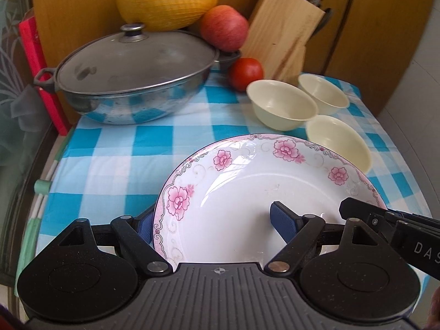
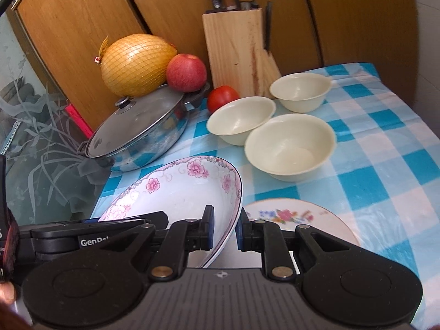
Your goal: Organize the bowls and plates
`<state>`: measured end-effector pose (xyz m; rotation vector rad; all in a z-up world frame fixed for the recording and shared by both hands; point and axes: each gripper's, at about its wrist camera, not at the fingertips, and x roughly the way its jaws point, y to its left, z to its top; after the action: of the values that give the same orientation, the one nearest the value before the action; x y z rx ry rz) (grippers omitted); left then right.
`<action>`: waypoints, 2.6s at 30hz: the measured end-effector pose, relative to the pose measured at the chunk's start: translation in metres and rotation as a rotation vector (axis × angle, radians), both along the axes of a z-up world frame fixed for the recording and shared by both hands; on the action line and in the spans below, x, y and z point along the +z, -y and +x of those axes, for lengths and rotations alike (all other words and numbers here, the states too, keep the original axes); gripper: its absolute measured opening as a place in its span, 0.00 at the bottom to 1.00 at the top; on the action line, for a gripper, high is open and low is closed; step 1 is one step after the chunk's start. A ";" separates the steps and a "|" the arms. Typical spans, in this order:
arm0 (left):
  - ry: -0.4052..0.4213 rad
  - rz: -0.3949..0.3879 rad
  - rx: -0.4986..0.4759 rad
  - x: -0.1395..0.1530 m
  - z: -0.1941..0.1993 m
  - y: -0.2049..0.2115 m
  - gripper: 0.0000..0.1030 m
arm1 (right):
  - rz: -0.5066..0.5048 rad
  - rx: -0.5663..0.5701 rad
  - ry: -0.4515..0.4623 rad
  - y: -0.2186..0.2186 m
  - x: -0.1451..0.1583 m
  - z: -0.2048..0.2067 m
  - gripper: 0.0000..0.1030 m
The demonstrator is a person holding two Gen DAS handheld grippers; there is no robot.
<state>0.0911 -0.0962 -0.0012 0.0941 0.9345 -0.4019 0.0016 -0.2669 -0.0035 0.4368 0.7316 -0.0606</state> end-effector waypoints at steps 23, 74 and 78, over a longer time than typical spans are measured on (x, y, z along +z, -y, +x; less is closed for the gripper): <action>-0.009 0.046 -0.178 -0.017 -0.053 0.051 0.85 | 0.017 -0.138 -0.051 0.033 -0.018 -0.070 0.16; -0.078 -0.011 -0.061 -0.017 0.050 0.108 0.85 | -0.011 -0.234 -0.027 0.107 -0.021 0.046 0.16; -0.097 -0.037 -0.042 -0.021 0.066 0.113 0.85 | -0.010 -0.214 -0.040 0.109 -0.026 0.059 0.17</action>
<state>0.1571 -0.2093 -0.0219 0.0614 1.0218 -0.4657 0.0611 -0.3761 -0.0297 0.5039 0.7215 -0.2744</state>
